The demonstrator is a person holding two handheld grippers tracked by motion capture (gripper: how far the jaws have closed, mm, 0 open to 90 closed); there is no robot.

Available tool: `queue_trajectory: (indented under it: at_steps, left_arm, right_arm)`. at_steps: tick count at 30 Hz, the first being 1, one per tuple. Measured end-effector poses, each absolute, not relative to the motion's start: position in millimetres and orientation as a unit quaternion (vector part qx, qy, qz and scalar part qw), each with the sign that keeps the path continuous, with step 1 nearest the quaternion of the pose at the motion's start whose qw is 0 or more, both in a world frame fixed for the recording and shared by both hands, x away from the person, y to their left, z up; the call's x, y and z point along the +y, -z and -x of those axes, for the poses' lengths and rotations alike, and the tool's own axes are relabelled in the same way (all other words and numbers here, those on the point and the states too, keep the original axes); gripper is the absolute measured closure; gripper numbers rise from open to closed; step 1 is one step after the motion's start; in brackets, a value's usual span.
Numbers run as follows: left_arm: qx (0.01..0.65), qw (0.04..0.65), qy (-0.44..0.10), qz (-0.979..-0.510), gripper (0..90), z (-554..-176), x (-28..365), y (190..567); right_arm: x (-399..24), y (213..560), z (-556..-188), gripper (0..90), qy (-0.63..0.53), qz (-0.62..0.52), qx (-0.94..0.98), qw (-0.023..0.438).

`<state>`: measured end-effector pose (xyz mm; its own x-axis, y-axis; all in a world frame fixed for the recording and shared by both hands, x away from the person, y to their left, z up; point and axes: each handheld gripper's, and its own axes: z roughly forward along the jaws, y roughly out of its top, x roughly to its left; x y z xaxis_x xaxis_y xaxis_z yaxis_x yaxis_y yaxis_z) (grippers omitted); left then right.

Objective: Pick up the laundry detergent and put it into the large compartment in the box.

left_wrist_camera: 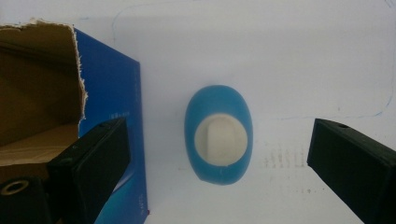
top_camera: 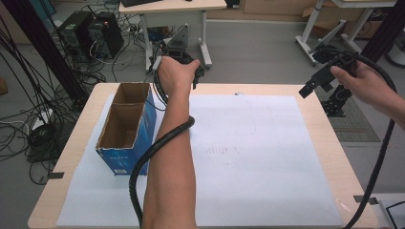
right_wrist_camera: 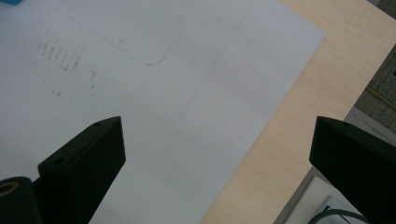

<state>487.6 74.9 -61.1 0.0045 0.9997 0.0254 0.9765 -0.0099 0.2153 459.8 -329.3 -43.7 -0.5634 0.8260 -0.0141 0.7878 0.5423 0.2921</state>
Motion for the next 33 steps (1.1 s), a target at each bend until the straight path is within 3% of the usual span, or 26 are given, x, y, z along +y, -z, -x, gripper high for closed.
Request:
queue_trajectory:
  at_steps: [33]
  left_arm:
    - [0.707, 0.045, -0.068, -0.703, 7.2, -504.1, 71.1, 101.5]
  right_arm:
    - [-341.8, 43.8, -456.6, 3.4, -0.130, -0.462, 0.874, 0.072]
